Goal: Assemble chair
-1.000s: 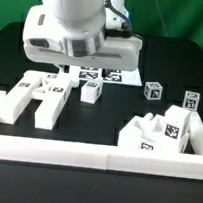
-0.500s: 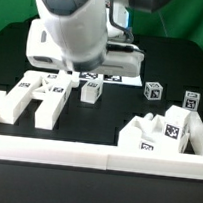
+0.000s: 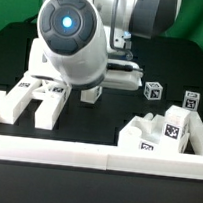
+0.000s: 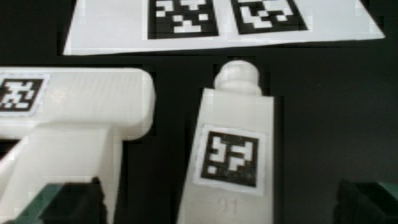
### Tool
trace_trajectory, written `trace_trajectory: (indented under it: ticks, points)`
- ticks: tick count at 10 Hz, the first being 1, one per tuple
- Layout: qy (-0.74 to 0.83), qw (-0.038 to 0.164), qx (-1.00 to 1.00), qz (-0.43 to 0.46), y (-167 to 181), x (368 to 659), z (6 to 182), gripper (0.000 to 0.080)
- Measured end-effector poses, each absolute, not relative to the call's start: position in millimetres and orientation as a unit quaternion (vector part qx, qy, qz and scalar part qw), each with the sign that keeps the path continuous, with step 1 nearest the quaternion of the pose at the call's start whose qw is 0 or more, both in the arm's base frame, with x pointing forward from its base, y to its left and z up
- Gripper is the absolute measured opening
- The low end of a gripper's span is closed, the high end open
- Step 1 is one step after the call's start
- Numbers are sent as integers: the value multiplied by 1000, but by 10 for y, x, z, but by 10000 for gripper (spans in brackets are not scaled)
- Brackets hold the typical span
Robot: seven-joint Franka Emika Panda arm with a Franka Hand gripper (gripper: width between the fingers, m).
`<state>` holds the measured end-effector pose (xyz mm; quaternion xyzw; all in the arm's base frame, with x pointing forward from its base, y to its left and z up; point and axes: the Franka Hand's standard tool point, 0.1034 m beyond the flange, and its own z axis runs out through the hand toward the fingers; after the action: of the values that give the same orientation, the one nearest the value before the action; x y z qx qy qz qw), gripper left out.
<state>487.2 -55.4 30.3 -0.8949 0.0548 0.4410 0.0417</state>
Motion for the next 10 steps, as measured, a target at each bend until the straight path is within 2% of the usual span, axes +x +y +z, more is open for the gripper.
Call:
trace_trajectory:
  ticks: [10]
  points:
    - [53, 36, -895, 441, -504, 4862, 254, 649]
